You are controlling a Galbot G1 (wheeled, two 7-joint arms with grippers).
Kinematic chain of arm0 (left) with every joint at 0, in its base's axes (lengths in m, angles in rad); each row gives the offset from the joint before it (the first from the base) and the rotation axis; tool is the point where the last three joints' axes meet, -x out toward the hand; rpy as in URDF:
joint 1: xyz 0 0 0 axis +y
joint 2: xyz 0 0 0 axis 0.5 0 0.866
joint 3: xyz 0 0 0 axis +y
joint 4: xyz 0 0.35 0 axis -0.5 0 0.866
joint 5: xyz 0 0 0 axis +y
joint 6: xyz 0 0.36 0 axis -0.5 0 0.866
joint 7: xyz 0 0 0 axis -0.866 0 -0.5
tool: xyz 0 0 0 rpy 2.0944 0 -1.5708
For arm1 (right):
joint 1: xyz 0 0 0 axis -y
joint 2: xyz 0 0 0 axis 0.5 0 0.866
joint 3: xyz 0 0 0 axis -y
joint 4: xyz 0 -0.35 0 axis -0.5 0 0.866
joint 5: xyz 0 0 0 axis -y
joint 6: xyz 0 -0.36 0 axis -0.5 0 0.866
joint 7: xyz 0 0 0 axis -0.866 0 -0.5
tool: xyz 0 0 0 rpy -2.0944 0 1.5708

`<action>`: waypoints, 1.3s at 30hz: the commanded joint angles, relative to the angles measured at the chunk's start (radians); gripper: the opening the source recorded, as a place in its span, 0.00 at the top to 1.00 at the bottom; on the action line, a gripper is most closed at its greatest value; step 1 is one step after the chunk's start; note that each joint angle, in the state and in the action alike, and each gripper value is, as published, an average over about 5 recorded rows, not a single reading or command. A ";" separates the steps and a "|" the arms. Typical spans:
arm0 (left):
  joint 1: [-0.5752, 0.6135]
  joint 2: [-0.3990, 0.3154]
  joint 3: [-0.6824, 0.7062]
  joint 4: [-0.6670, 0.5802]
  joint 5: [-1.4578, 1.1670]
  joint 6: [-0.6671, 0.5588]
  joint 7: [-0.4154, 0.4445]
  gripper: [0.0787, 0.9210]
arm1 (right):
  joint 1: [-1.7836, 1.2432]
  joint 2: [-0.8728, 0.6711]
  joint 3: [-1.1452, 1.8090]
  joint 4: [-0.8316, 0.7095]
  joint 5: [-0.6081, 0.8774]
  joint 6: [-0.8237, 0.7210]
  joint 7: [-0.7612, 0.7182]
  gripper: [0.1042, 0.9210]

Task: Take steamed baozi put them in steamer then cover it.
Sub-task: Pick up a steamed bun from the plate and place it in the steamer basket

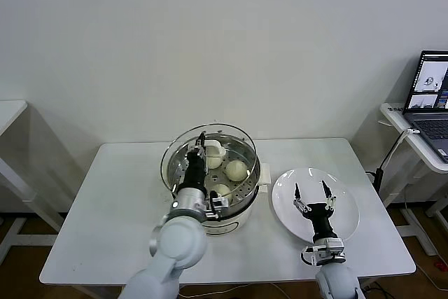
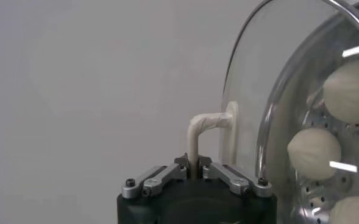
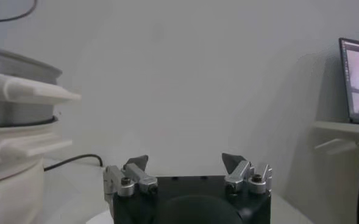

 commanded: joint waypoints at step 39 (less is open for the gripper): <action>-0.016 -0.092 0.025 0.161 0.162 -0.021 0.000 0.86 | 0.012 -0.003 0.006 -0.030 -0.019 -0.008 -0.007 0.12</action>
